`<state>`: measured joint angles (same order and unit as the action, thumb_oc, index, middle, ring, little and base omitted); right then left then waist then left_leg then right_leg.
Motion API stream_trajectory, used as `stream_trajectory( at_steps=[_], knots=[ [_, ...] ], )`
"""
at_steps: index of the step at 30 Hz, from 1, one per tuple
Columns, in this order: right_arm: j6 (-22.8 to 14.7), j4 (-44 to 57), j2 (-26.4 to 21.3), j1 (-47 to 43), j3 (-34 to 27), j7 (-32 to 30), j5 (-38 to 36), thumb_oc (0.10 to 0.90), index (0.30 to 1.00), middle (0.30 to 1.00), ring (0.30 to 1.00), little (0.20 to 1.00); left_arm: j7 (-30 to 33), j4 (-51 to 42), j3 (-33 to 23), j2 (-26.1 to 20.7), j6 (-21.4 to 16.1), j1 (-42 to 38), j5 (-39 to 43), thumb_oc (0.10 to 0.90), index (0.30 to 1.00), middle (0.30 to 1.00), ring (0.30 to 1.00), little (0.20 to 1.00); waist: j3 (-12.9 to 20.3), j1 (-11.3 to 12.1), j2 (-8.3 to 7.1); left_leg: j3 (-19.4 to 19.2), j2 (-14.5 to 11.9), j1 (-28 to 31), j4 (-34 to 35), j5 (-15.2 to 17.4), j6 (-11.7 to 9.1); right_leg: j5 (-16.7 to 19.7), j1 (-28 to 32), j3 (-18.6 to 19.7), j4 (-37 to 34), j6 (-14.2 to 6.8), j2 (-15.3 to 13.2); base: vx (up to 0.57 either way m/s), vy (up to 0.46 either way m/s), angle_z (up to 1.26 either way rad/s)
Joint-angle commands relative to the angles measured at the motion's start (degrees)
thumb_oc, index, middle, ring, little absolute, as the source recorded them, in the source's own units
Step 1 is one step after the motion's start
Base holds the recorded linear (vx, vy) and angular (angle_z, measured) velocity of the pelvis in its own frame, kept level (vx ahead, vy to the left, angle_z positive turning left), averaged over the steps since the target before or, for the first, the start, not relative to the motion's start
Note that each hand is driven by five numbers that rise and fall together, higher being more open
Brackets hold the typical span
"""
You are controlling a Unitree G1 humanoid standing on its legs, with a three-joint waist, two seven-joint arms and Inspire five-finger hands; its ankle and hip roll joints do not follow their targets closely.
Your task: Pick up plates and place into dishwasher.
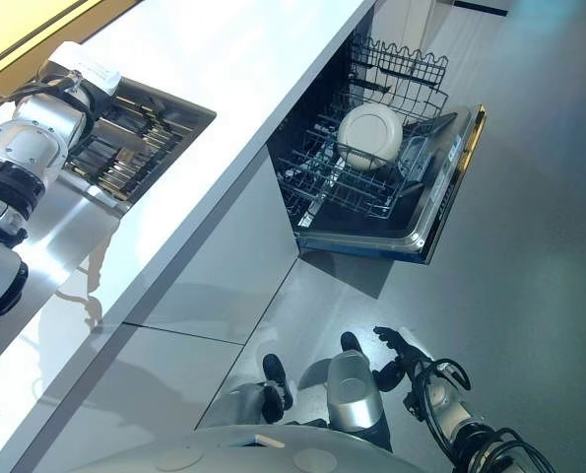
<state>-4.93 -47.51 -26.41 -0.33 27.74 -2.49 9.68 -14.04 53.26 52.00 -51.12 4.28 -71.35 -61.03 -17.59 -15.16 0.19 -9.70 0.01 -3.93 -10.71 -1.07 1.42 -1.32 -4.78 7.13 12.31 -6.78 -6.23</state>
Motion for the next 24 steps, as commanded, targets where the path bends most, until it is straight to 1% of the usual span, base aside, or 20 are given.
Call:
stream_trajectory(
  at_steps=[1, 3, 4, 5, 6, 7, 8, 9, 10, 12, 17, 21, 24],
  knots=[
    [-2.31, 1.48, -0.10, 1.81, 0.92, -0.85, -0.35, 0.800, 0.900, 0.900, 0.900, 0.900, 4.14, 2.70, -2.22, -4.35, 2.92, -1.53, 1.23, 0.440, 0.592, 0.592, 0.592, 0.540, 3.56, 0.32, -0.81, -1.08, 5.05, 3.58, -6.85, 14.37, 4.50, 6.29, -7.75, 1.01, -1.19, -2.83, 1.83, 0.00, 0.000, 0.00],
    [-2.51, 1.35, -0.07, 1.99, 0.94, -1.07, -0.58, 0.800, 0.900, 0.900, 0.900, 0.900, 7.63, 2.81, -2.89, -4.43, 3.17, -0.72, 3.13, 0.449, 0.599, 0.599, 0.599, 0.549, 3.38, 0.30, -0.84, -0.98, 5.18, 3.58, -6.67, 14.32, 4.52, 6.49, -8.08, 0.94, -1.22, -2.82, 1.91, 0.00, 0.000, 0.00],
    [-2.68, 1.27, -0.08, 2.06, 0.91, -1.09, -0.55, 0.800, 0.900, 0.900, 0.900, 0.900, 10.20, 2.57, -3.17, -4.50, 3.42, -0.51, 4.36, 0.504, 0.646, 0.646, 0.646, 0.604, 3.24, 0.29, -0.84, -0.94, 5.21, 3.55, -6.62, 14.27, 4.51, 6.57, -8.21, 0.87, -1.23, -2.80, 1.91, 0.00, 0.000, 0.00],
    [-2.73, 1.26, -0.06, 2.11, 0.90, -1.09, -0.53, 0.800, 0.900, 0.900, 0.900, 0.900, 12.14, 2.39, -3.57, -4.46, 3.46, -0.35, 4.95, 0.523, 0.662, 0.662, 0.662, 0.623, 3.19, 0.29, -0.85, -0.91, 5.23, 3.53, -6.58, 14.24, 4.52, 6.61, -8.29, 0.85, -1.22, -2.78, 1.92, 0.00, 0.000, 0.00],
    [-2.86, 1.22, -0.09, 2.18, 1.00, -1.13, -0.62, 0.800, 0.900, 0.900, 0.900, 0.900, 14.70, 2.42, -4.23, -4.39, 3.14, -0.23, 6.28, 0.479, 0.625, 0.625, 0.625, 0.579, 3.08, 0.22, -0.85, -0.88, 5.28, 3.48, -6.51, 14.20, 4.51, 6.69, -8.57, 0.75, -1.15, -2.78, 1.98, 0.00, 0.000, 0.00],
    [-3.15, 1.11, -0.08, 2.32, 0.91, -1.16, -0.52, 0.800, 0.900, 0.900, 0.900, 0.900, 15.83, 2.10, -4.40, -4.45, 3.37, -0.33, 8.04, 0.440, 0.592, 0.592, 0.592, 0.540, 2.90, 0.20, -0.92, -0.91, 5.29, 3.34, -6.61, 14.18, 4.55, 6.77, -8.77, 0.68, -1.08, -2.72, 2.01, 0.00, 0.000, 0.00],
    [-3.33, 1.02, -0.04, 2.42, 0.80, -1.18, -0.43, 0.800, 0.900, 0.900, 0.900, 0.900, 16.16, 1.82, -4.70, -4.43, 3.53, -0.28, 8.17, 0.440, 0.592, 0.592, 0.592, 0.540, 2.77, 0.19, -0.96, -0.89, 5.31, 3.22, -6.70, 14.15, 4.57, 6.84, -8.93, 0.65, -0.99, -2.67, 2.05, -0.02, 0.001, 0.04],
    [-3.54, 1.03, -0.06, 2.52, 0.86, -1.39, -0.37, 0.800, 0.900, 0.900, 0.900, 0.900, 17.28, 1.78, -5.11, -4.39, 3.81, 0.13, 10.30, 0.547, 0.684, 0.684, 0.684, 0.647, 2.44, 0.09, -0.99, -0.86, 5.30, 2.93, -6.76, 14.05, 4.58, 6.87, -9.47, 0.67, -0.69, -2.63, 2.27, -0.02, 0.002, 0.08],
    [-3.53, 1.16, -0.17, 2.51, 0.88, -1.47, -0.53, 0.800, 0.900, 0.900, 0.900, 0.900, 17.70, 1.83, -5.45, -4.31, 3.76, 0.44, 11.35, 0.800, 0.900, 0.900, 0.900, 0.900, 2.22, 0.06, -1.03, -0.85, 5.29, 2.78, -6.73, 13.98, 4.60, 6.87, -9.80, 0.63, -0.48, -2.54, 2.39, -0.02, 0.003, 0.08],
    [-3.46, 1.53, -0.53, 2.34, 1.06, -1.65, -0.99, 0.800, 0.900, 0.900, 0.900, 0.900, 17.39, 2.07, -5.82, -3.88, 4.38, 1.10, 11.75, 0.800, 0.900, 0.900, 0.900, 0.900, 1.50, -0.04, -0.99, -0.66, 5.11, 2.44, -7.06, 14.14, 4.70, 6.60, -10.29, 0.45, 0.18, -2.45, 2.70, -0.01, 0.001, 0.03],
    [-3.53, 2.08, -0.97, 1.49, 1.52, -1.81, -2.04, 0.800, 0.900, 0.900, 0.900, 0.900, 17.04, 2.94, -5.78, -2.72, 5.74, 1.23, 10.77, 0.800, 0.900, 0.900, 0.900, 0.900, 0.48, -0.03, -1.60, -0.46, 4.92, 0.69, -7.99, 14.00, 4.82, 6.69, -11.60, 0.40, 0.79, -2.22, 2.95, -0.03, -0.023, 0.01],
    [-3.94, 2.53, -0.97, 0.26, 2.50, -2.70, -3.61, 0.800, 0.900, 0.900, 0.900, 0.900, 18.33, 4.91, -4.77, -1.62, 7.66, -0.82, 9.67, 0.800, 0.900, 0.900, 0.900, 0.900, -0.99, -0.06, -2.43, -0.30, 4.52, -2.12, -9.47, 13.84, 4.97, 6.94, -13.51, 0.36, 1.47, -1.97, 3.36, -0.06, -0.044, 0.01],
    [-4.05, 2.66, -1.01, -0.35, 3.04, -3.03, -4.34, 0.800, 0.900, 0.900, 0.900, 0.900, 19.48, 5.97, -4.11, -1.37, 8.52, -1.86, 9.79, 0.800, 0.900, 0.900, 0.900, 0.900, -1.58, -0.10, -2.76, -0.33, 4.36, -3.23, -10.07, 13.84, 5.03, 7.05, -14.24, 0.37, 1.62, -1.82, 3.51, -0.05, -0.031, 0.02]
  ],
)
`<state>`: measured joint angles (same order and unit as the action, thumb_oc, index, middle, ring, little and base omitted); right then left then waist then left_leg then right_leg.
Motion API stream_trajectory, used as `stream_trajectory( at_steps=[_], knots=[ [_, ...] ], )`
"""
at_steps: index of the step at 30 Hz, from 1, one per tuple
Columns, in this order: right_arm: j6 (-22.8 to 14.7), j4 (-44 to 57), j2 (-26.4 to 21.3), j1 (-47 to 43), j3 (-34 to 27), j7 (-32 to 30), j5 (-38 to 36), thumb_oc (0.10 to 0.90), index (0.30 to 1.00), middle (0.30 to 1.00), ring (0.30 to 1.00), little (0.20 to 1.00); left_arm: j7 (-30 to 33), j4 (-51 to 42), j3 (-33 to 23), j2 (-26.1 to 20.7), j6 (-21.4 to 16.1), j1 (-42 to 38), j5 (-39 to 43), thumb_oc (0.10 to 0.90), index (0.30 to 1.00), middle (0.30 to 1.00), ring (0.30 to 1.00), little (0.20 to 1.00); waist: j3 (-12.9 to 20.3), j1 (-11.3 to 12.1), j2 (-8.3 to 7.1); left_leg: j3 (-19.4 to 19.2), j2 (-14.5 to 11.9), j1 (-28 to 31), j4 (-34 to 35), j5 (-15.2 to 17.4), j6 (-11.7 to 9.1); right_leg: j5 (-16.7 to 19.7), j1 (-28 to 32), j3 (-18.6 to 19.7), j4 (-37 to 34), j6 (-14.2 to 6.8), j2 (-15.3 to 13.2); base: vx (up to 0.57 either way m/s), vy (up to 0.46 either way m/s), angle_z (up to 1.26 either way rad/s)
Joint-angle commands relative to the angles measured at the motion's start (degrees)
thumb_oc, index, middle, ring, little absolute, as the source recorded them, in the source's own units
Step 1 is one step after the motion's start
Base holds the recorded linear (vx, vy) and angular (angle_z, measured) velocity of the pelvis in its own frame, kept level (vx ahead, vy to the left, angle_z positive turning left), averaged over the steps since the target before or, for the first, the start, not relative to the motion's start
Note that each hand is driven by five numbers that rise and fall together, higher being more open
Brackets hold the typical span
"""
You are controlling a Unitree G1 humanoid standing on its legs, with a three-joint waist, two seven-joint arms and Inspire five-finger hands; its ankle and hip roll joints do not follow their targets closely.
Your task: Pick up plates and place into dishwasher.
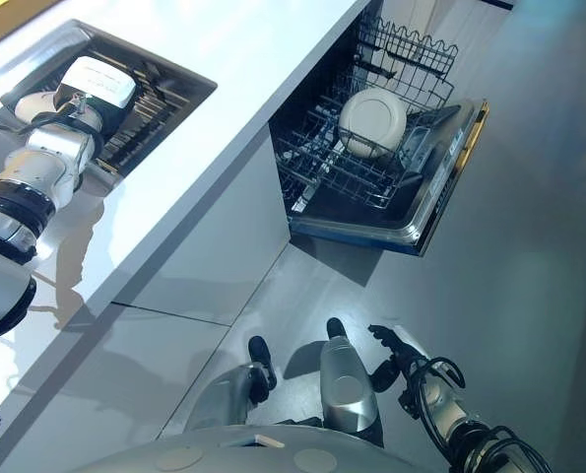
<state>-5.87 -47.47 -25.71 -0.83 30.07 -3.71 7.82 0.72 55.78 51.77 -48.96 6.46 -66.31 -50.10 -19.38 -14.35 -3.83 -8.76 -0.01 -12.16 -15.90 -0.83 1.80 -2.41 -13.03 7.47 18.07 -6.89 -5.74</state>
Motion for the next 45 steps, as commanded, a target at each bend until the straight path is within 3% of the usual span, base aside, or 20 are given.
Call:
stream_trajectory(
  at_steps=[1, 8, 9, 10, 18, 22, 25, 28, 30, 34, 45],
  knots=[
    [-3.23, 2.68, -1.80, -0.16, 0.95, -1.90, -2.92, 0.800, 0.900, 0.900, 0.900, 0.900, 5.34, 4.20, -3.82, -3.34, 6.75, -7.51, -1.60, 0.800, 0.900, 0.900, 0.900, 0.900, -0.17, -0.95, 1.03, -1.21, 4.32, 4.21, -5.26, 13.59, 4.71, 8.20, -6.49, 0.06, -4.03, -1.62, 3.16, -0.07, -0.031, 0.01],
    [-4.06, 3.26, -2.14, -2.27, 2.49, -2.49, -4.47, 0.800, 0.900, 0.900, 0.900, 0.900, 5.68, 7.94, -2.41, -2.46, 9.11, -11.34, -2.10, 0.800, 0.900, 0.900, 0.900, 0.900, -1.81, -1.07, 0.25, -1.06, 4.14, -0.09, -6.81, 13.22, 4.85, 8.44, -9.26, 0.42, -3.67, -1.01, 4.06, -0.07, -0.016, -0.05],
    [-4.31, 3.46, -2.29, -2.57, 2.70, -2.65, -4.83, 0.800, 0.900, 0.900, 0.900, 0.900, 5.30, 8.85, -1.82, -2.45, 9.53, -12.10, -2.19, 0.166, 0.356, 0.356, 0.356, 0.266, -2.07, -1.09, 0.09, -0.91, 4.13, -0.64, -6.92, 13.11, 4.84, 8.49, -9.52, 0.54, -3.75, -0.89, 4.23, -0.04, -0.005, -0.04],
    [-4.33, 3.63, -2.40, -2.89, 2.79, -2.67, -5.05, 0.800, 0.900, 0.900, 0.900, 0.900, 3.97, 9.61, -1.73, -2.41, 10.17, -12.72, -3.55, 0.100, 0.300, 0.300, 0.300, 0.200, -2.22, -1.11, 0.05, -0.82, 4.15, -0.97, -6.91, 13.02, 4.83, 8.50, -9.73, 0.59, -3.78, -0.80, 4.35, -0.05, 0.001, -0.03],
    [-5.24, 3.98, -2.86, -3.10, 2.49, -2.05, -4.39, 0.800, 0.900, 0.900, 0.900, 0.900, 6.28, 11.48, -0.56, -4.64, 12.83, -15.39, -6.68, 0.100, 0.300, 0.300, 0.300, 0.200, -2.12, -1.08, 0.41, -0.57, 4.31, -0.83, -5.78, 12.58, 4.69, 8.28, -9.40, 0.80, -4.66, -0.16, 4.67, 0.00, 0.004, -0.01],
    [-5.55, 3.70, -2.90, -2.49, 2.38, -1.49, -3.55, 0.800, 0.900, 0.900, 0.900, 0.900, 8.76, 11.12, -1.32, -6.37, 13.33, -15.76, -3.46, 0.100, 0.300, 0.300, 0.300, 0.200, -1.36, -0.72, 0.89, -0.47, 4.48, 0.63, -4.77, 12.54, 4.51, 8.01, -8.16, 0.56, -5.43, 0.01, 4.41, 0.01, 0.004, -0.01],
    [-5.61, 3.46, -2.69, -1.64, 2.18, -1.20, -2.72, 0.800, 0.900, 0.900, 0.900, 0.900, 11.30, 10.33, -2.25, -7.92, 11.72, -16.07, 1.97, 0.100, 0.300, 0.300, 0.300, 0.200, -0.32, -0.27, 1.32, -0.31, 4.63, 2.30, -3.80, 12.57, 4.34, 7.62, -6.72, 0.13, -6.06, 0.04, 4.15, 0.05, 0.006, -0.04],
    [-5.36, 3.80, -2.27, -0.43, 1.61, -1.43, -2.28, 0.800, 0.900, 0.900, 0.900, 0.900, 15.24, 7.36, -5.19, -9.77, 9.60, -14.97, 12.99, 0.100, 0.300, 0.300, 0.300, 0.200, 1.13, 0.56, 1.89, 0.09, 4.85, 4.89, -2.03, 12.37, 4.04, 6.82, -4.35, -0.35, -6.78, 0.08, 4.01, 0.06, -0.004, 0.02],
    [-4.94, 4.09, -1.76, 0.27, 1.08, -1.59, -1.90, 0.800, 0.900, 0.900, 0.900, 0.900, 16.03, 5.46, -7.00, -11.04, 7.69, -14.09, 15.01, 0.100, 0.300, 0.300, 0.300, 0.200, 2.12, 1.13, 2.20, 0.41, 5.00, 6.26, -1.03, 12.25, 3.84, 6.41, -2.91, -0.82, -7.31, 0.06, 3.90, 0.06, -0.007, 0.00],
    [-4.12, 5.12, -1.01, 2.00, -0.62, -1.29, -0.89, 0.800, 0.900, 0.900, 0.900, 0.900, 16.32, -1.28, -11.24, -14.81, 4.42, -9.97, 14.26, 0.100, 0.300, 0.300, 0.300, 0.200, 4.82, 2.84, 2.84, 0.95, 5.16, 9.50, 2.29, 11.33, 3.04, 5.77, 0.79, -2.19, -9.41, 0.03, 3.71, 0.04, -0.005, 0.14],
    [-2.74, 7.11, -0.09, 4.97, -3.38, -0.52, 0.81, 0.800, 0.900, 0.900, 0.900, 0.900, 17.08, -13.26, -19.78, -20.95, 1.29, 2.12, 14.87, 0.100, 0.300, 0.300, 0.300, 0.200, 11.08, 6.30, 4.65, 2.43, 4.27, 15.46, 10.39, 8.37, 0.70, 3.42, 9.50, -5.19, -13.93, 0.75, 4.47, -0.02, 0.009, 0.14]
  ],
)
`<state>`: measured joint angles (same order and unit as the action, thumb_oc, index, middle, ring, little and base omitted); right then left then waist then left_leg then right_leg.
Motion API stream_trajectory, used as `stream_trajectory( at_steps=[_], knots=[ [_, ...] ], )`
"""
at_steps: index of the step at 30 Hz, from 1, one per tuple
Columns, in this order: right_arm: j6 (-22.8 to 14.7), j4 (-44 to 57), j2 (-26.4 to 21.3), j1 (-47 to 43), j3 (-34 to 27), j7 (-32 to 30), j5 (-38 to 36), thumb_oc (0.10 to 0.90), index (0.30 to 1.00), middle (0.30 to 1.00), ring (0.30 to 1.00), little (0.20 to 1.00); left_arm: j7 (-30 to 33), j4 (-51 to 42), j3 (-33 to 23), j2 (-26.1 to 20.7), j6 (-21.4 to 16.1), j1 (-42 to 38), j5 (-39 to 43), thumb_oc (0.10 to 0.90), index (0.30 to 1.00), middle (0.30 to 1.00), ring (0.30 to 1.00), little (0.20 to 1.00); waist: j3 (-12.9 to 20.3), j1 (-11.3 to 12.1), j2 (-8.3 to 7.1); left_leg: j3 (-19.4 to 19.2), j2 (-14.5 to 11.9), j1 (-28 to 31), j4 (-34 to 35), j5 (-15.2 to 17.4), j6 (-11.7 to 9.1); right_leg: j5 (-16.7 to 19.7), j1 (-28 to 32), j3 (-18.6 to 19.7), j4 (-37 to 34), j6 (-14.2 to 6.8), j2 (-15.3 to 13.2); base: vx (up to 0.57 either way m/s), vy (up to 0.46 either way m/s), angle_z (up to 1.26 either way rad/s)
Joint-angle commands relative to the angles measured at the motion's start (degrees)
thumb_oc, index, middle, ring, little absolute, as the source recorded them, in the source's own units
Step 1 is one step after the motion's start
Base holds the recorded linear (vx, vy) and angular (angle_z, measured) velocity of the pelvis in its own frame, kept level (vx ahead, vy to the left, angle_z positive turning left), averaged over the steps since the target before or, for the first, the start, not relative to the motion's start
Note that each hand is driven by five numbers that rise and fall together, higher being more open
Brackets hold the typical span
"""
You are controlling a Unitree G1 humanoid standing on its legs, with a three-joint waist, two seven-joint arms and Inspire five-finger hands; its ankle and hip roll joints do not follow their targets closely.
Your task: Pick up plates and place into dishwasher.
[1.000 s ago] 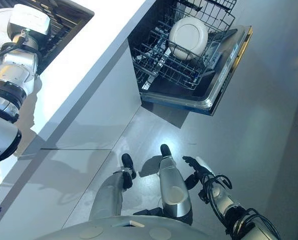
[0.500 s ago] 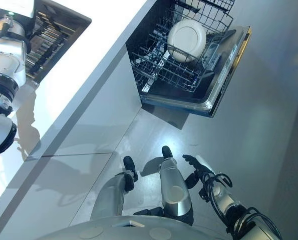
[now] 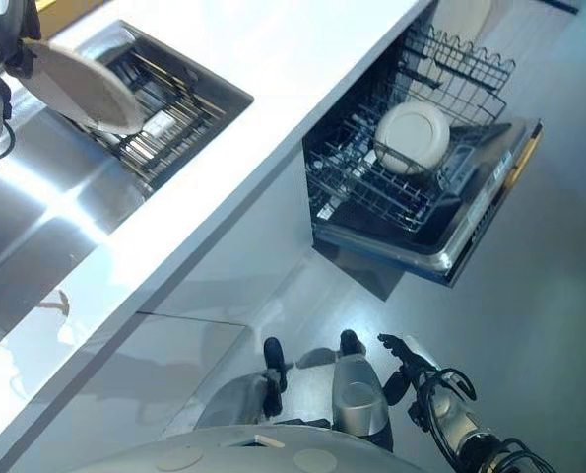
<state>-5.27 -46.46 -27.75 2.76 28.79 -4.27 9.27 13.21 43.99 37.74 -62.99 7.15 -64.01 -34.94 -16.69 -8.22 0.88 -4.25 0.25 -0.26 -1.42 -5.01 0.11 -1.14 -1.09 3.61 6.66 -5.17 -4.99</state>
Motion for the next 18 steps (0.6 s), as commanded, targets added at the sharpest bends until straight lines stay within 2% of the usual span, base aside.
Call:
stream_trajectory(
  at_steps=[1, 10, 18],
  knots=[
    [-3.34, 6.06, 2.00, 1.55, -2.22, 0.13, -0.50, 0.800, 0.900, 0.900, 0.900, 0.900, 4.80, -1.91, -6.23, -7.16, 0.21, 0.55, 0.13, 0.100, 0.300, 0.300, 0.300, 0.200, 8.78, 0.25, 0.08, -2.03, 3.97, 4.09, -3.30, 12.31, 2.22, 2.06, -1.74, -1.53, -3.04, -0.92, 3.82, -0.04, 0.021, 0.14],
    [-3.24, 7.54, 1.97, 2.83, -3.24, -0.11, 1.27, 0.800, 0.900, 0.900, 0.900, 0.900, 8.23, -7.43, -12.35, -8.43, -5.24, 7.85, 7.98, 0.100, 0.300, 0.300, 0.300, 0.200, 11.10, 1.20, 0.88, -1.79, 3.71, 6.95, 0.82, 11.27, 1.57, 1.08, 2.20, -2.89, -5.54, -0.57, 4.13, -0.04, 0.023, 0.11],
    [-4.04, 13.85, 1.04, 3.64, -5.67, -2.64, 0.27, 0.800, 0.900, 0.900, 0.900, 0.900, 10.40, -17.19, -22.20, -6.48, -9.44, 19.02, 12.86, 0.100, 0.300, 0.300, 0.300, 0.200, 12.37, 1.65, 0.79, -1.75, 3.31, 8.31, 4.19, 9.63, 0.87, 1.02, 3.79, -3.79, -6.79, -0.48, 4.49, -0.04, 0.017, 0.04]
  ],
)
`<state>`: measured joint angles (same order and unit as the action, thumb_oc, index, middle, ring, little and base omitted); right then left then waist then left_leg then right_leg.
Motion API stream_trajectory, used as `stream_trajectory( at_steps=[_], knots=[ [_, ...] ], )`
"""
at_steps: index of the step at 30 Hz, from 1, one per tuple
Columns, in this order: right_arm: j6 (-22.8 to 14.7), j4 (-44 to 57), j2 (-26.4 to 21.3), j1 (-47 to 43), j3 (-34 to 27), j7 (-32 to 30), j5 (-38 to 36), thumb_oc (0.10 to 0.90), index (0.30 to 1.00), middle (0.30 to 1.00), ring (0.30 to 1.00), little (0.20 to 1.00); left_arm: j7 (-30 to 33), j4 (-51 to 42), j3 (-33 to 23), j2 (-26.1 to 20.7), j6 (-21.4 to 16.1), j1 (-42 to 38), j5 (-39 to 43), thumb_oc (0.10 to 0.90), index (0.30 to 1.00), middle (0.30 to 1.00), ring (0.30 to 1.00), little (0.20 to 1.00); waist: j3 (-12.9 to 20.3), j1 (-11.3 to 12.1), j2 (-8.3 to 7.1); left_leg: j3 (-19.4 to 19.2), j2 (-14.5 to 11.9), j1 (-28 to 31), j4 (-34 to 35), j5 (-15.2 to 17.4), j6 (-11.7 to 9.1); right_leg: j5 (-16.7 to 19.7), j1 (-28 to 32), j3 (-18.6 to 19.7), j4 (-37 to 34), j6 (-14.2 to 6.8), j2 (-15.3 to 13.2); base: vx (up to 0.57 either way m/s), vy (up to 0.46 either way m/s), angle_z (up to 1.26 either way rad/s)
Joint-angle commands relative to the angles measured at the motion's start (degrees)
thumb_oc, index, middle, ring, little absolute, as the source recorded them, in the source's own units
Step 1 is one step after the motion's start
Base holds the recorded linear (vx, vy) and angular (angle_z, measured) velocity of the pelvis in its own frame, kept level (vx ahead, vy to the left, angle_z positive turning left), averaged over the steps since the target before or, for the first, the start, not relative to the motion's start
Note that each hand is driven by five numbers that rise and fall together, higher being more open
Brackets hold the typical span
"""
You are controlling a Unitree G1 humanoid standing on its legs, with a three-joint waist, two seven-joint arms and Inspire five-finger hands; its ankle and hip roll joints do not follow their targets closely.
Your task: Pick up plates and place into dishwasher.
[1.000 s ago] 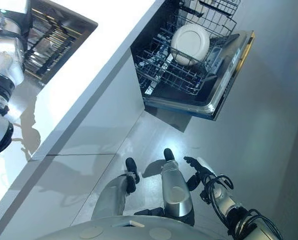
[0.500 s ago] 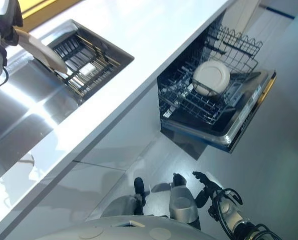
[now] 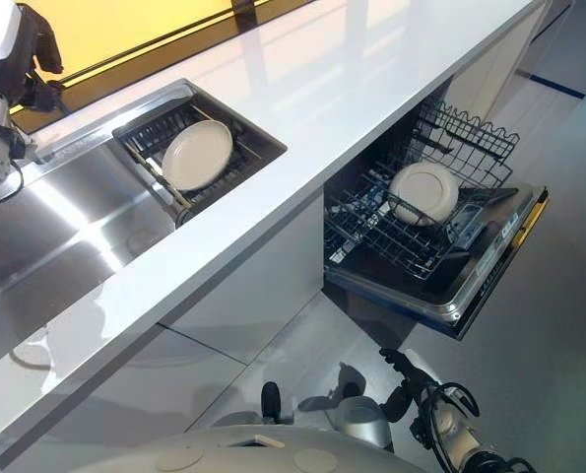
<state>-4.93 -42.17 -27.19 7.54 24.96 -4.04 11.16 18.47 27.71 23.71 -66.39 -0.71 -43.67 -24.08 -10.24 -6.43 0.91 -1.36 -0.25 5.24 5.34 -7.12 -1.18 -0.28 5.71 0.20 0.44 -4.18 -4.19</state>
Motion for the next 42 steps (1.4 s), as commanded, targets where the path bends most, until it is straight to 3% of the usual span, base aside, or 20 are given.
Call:
stream_trajectory(
  at_steps=[1, 8, 9, 10, 11, 12, 13, 20, 26, 34, 39, 42],
  knots=[
    [-4.47, 11.02, 0.32, -1.10, -2.09, -3.26, -1.94, 0.800, 0.900, 0.900, 0.900, 0.900, 5.13, -2.47, -9.19, -2.57, -1.92, 0.27, 2.33, 0.100, 0.300, 0.300, 0.300, 0.200, 6.16, -0.10, 0.68, -4.74, 3.72, 2.96, -2.43, 11.69, 2.09, 0.03, -2.79, -0.51, -0.60, -1.45, 3.70, 0.00, 0.000, 0.00],
    [-4.08, 14.88, -0.66, -1.19, -2.44, -1.95, -0.46, 0.800, 0.900, 0.900, 0.900, 0.900, 2.32, -5.65, -10.97, -1.24, -3.06, 4.44, 1.52, 0.100, 0.300, 0.300, 0.300, 0.200, 7.08, -0.09, 0.68, -5.32, 3.47, 3.35, -2.23, 11.64, 1.99, -0.37, -2.03, -0.78, -0.76, -1.39, 3.67, 0.00, 0.004, -0.04],
    [-3.76, 15.04, -0.75, -1.19, -2.23, -1.60, -0.45, 0.800, 0.900, 0.900, 0.900, 0.900, 1.72, -5.67, -10.52, -1.21, -3.42, 4.60, 1.35, 0.127, 0.324, 0.324, 0.324, 0.227, 7.26, -0.11, 0.68, -5.39, 3.46, 3.35, -2.20, 11.60, 1.97, -0.36, -1.98, -0.78, -0.82, -1.44, 3.65, 0.00, 0.000, 0.00],
    [-3.33, 14.88, -0.69, -1.24, -2.02, -1.19, -0.44, 0.800, 0.900, 0.900, 0.900, 0.900, 1.07, -5.40, -9.98, -1.09, -3.84, 4.50, 0.92, 0.325, 0.493, 0.493, 0.493, 0.425, 7.43, -0.13, 0.70, -5.48, 3.47, 3.31, -2.21, 11.57, 1.98, -0.30, -1.96, -0.79, -0.89, -1.49, 3.61, 0.00, 0.000, 0.00],
    [-3.05, 14.60, -0.64, -1.26, -1.76, -0.90, -0.41, 0.800, 0.900, 0.900, 0.900, 0.900, 0.88, -5.23, -9.27, -1.05, -4.07, 4.24, 0.37, 0.446, 0.596, 0.596, 0.596, 0.546, 7.51, -0.15, 0.71, -5.57, 3.47, 3.28, -2.24, 11.53, 2.00, -0.22, -1.96, -0.82, -0.94, -1.53, 3.57, 0.00, 0.000, 0.00],
    [-2.76, 14.13, -0.58, -1.26, -1.62, -0.34, -0.16, 0.800, 0.900, 0.900, 0.900, 0.900, 0.42, -5.00, -8.37, -1.09, -4.33, 3.72, 0.26, 0.712, 0.825, 0.825, 0.825, 0.812, 7.61, -0.26, 0.74, -5.68, 3.50, 3.26, -2.31, 11.55, 2.04, -0.17, -1.93, -0.76, -1.00, -1.58, 3.54, 0.03, 0.001, 0.05],
    [-2.61, 13.59, -0.47, -1.30, -1.51, -0.05, 0.01, 0.800, 0.900, 0.900, 0.900, 0.900, -0.08, -4.95, -7.71, -1.02, -4.38, 3.27, 0.20, 0.800, 0.900, 0.900, 0.900, 0.900, 7.63, -0.32, 0.79, -5.73, 3.53, 3.26, -2.34, 11.57, 2.09, -0.12, -1.91, -0.70, -1.03, -1.60, 3.52, 0.04, 0.002, 0.04],
    [-2.48, 6.72, 0.63, -1.97, -0.27, 0.41, 1.13, 0.800, 0.900, 0.900, 0.900, 0.900, -3.84, -3.23, -0.19, 0.00, -3.92, -2.97, -0.11, 0.800, 0.900, 0.900, 0.900, 0.900, 7.65, -0.97, 1.19, -6.62, 3.69, 3.18, -3.08, 12.12, 2.49, -0.04, -2.07, -0.57, -0.80, -1.88, 3.14, 0.05, 0.006, 0.00],
    [-2.35, 3.06, 1.22, -2.17, 0.22, 0.28, 0.61, 0.800, 0.900, 0.900, 0.900, 0.900, -5.49, 3.20, 5.47, 3.48, -3.59, -6.97, -0.42, 0.800, 0.900, 0.900, 0.900, 0.900, 7.22, -2.68, 1.32, -8.32, 3.97, 3.23, -3.97, 12.97, 3.23, 0.28, -2.95, 0.73, 0.07, -2.43, 2.89, 0.07, 0.017, -0.10],
    [-2.84, 2.58, 0.77, -1.81, -0.06, 0.09, 0.35, 0.800, 0.900, 0.900, 0.900, 0.900, -9.59, 12.21, 12.15, 7.36, -3.25, -10.68, -9.62, 0.800, 0.900, 0.900, 0.900, 0.900, 5.92, -5.44, 1.29, -10.20, 4.40, 2.51, -5.65, 14.10, 4.49, 0.64, -5.72, 3.59, 2.71, -3.40, 2.74, 0.07, 0.020, -0.21],
    [-2.98, 2.25, 0.40, -2.58, 0.27, -0.04, 0.10, 0.800, 0.900, 0.900, 0.900, 0.900, -20.99, 19.08, 15.47, 10.98, 2.90, -11.19, -17.29, 0.800, 0.900, 0.900, 0.900, 0.900, 4.68, -6.44, 1.17, -10.41, 4.93, 1.52, -7.04, 14.68, 5.23, 1.27, -7.64, 5.07, 3.90, -3.93, 2.56, 0.02, 0.018, -0.17],
    [-2.13, 3.15, 0.06, -3.20, 0.58, -0.28, -0.33, 0.800, 0.900, 0.900, 0.900, 0.900, -32.26, 24.35, 17.13, 12.36, 6.79, -10.85, -18.48, 0.800, 0.900, 0.900, 0.900, 0.900, 3.99, -6.70, 1.34, -10.74, 5.04, 0.97, -7.76, 14.75, 5.42, 1.51, -8.26, 5.29, 4.33, -4.20, 2.37, -0.01, 0.018, -0.16]
  ],
)
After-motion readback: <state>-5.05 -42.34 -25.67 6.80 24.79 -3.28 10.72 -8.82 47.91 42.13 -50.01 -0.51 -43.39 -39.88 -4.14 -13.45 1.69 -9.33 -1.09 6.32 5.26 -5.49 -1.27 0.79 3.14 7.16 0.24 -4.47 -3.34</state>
